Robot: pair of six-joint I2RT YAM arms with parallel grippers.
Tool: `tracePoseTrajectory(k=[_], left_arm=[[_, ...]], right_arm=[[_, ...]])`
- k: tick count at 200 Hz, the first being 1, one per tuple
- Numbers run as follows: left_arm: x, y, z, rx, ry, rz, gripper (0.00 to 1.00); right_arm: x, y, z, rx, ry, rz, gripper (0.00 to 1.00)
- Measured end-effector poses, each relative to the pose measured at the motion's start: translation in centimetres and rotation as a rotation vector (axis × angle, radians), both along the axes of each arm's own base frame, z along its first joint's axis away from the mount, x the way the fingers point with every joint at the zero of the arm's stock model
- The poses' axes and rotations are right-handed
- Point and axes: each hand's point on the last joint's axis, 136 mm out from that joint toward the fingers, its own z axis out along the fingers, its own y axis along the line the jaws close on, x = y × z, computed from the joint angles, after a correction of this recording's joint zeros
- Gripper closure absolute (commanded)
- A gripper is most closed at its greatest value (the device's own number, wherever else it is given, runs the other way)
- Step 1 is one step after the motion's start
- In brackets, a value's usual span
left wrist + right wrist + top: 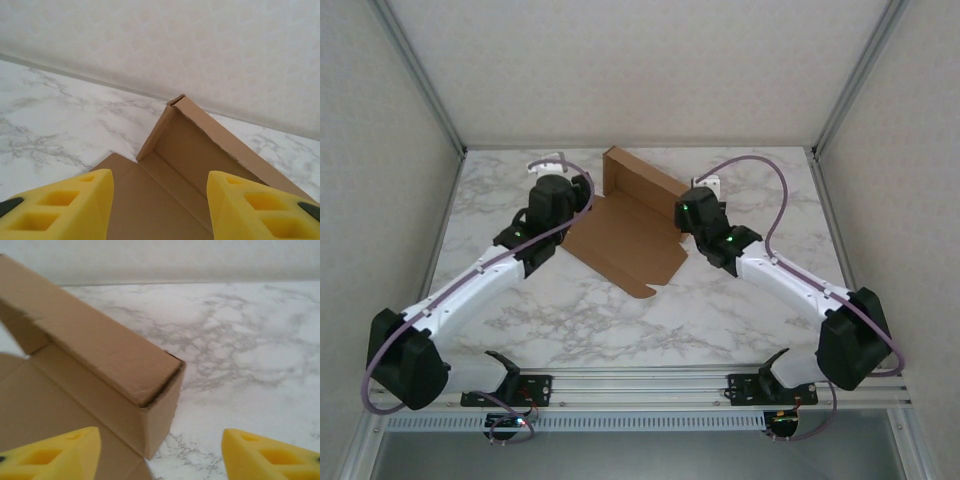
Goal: Fold the paper box
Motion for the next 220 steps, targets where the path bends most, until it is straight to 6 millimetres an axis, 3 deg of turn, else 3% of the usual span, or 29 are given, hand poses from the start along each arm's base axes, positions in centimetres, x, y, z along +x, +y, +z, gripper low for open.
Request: tracePoseTrajectory(k=[17, 30, 57, 76, 96, 128, 178, 220], left_arm=[[-0.4, -0.4, 1.2, 0.035, 0.028, -0.044, 0.47], [-0.8, -0.6, 0.9, 0.065, 0.055, -0.076, 0.47], [-1.8, -0.4, -1.8, 0.127, 0.122, -0.107, 0.46], [-2.5, -0.4, -4.4, 0.139, 0.168, -0.127, 0.47], [-3.1, -0.8, -6.7, 0.142, 0.215, -0.162, 0.47], [-3.8, -1.2, -7.8, 0.125, 0.217, -0.194, 0.46], [-4.1, -1.6, -6.6, 0.104, 0.169, -0.211, 0.46], [-4.1, -1.6, -6.6, 0.102, 0.164, -0.211, 0.46]], right_arm=[[0.7, 1.9, 1.5, -0.002, 0.006, 0.09, 0.55], [1.7, 3.5, 2.6, 0.017, 0.021, 0.146, 0.62], [4.2, 5.2, 3.6, 0.086, 0.062, 0.23, 0.71], [5.5, 5.5, 2.6, 0.106, 0.115, 0.269, 0.86], [6.4, 5.9, 1.2, 0.101, 0.192, 0.29, 0.86], [7.6, 6.8, -0.6, 0.095, 0.288, 0.288, 0.87], [8.6, 4.9, -4.1, 0.1, 0.425, 0.221, 0.87], [9.5, 4.1, -4.0, 0.139, 0.429, 0.209, 0.86]])
